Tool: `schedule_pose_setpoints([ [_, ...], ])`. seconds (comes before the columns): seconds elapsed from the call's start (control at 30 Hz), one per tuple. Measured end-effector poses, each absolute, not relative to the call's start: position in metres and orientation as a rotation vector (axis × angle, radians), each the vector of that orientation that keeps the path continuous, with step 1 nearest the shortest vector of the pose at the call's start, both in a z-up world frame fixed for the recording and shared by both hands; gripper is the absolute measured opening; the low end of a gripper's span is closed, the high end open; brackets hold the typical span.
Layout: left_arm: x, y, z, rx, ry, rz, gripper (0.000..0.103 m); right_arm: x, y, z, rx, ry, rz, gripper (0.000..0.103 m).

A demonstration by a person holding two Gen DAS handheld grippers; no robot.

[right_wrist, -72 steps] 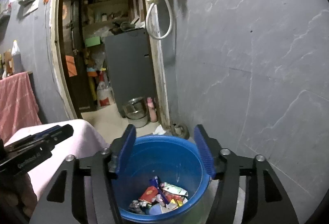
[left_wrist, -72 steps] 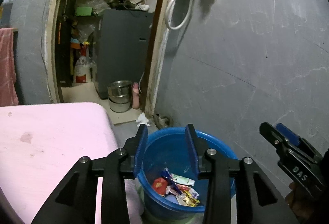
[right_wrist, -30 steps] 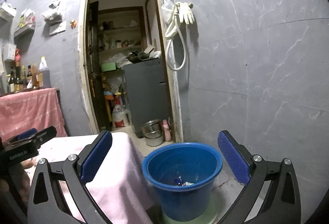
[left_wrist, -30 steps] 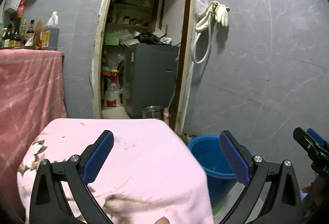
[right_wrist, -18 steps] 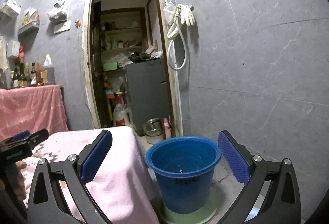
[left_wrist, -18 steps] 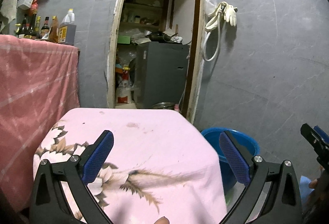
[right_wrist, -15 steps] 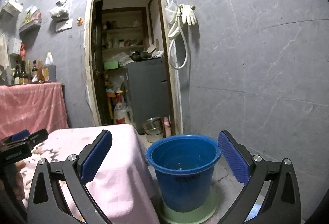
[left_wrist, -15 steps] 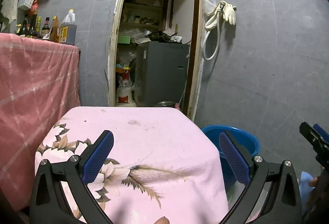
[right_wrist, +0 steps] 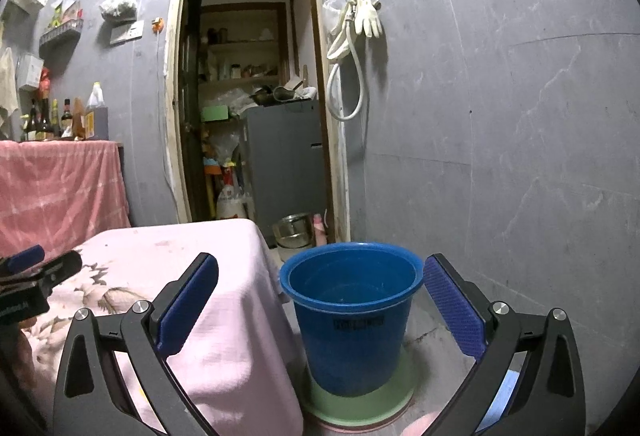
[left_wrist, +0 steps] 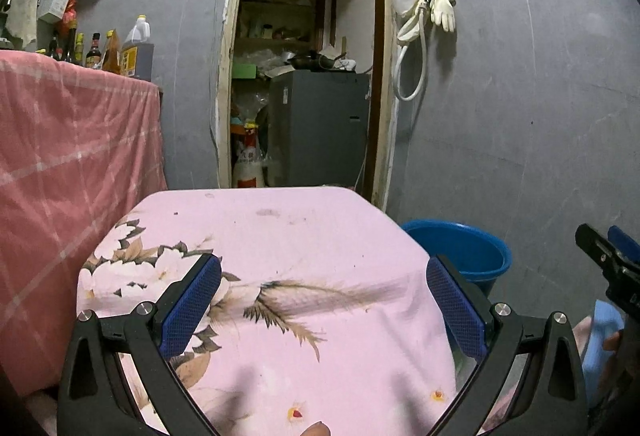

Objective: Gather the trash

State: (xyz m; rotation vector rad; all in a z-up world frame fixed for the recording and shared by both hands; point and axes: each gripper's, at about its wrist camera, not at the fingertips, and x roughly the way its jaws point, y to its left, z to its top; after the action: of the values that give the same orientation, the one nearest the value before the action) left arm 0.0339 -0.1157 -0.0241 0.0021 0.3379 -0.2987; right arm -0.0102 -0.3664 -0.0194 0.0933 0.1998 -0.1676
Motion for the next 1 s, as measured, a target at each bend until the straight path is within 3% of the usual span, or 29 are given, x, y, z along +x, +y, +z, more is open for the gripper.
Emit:
schedule_pose_setpoints([
  [1.0,0.0348,-0.1112,-0.0322,-0.016,0.350,-0.274,0.101,-0.0118,-0.3657,-0.0263,0.087,0.215,-0.154,0.103],
])
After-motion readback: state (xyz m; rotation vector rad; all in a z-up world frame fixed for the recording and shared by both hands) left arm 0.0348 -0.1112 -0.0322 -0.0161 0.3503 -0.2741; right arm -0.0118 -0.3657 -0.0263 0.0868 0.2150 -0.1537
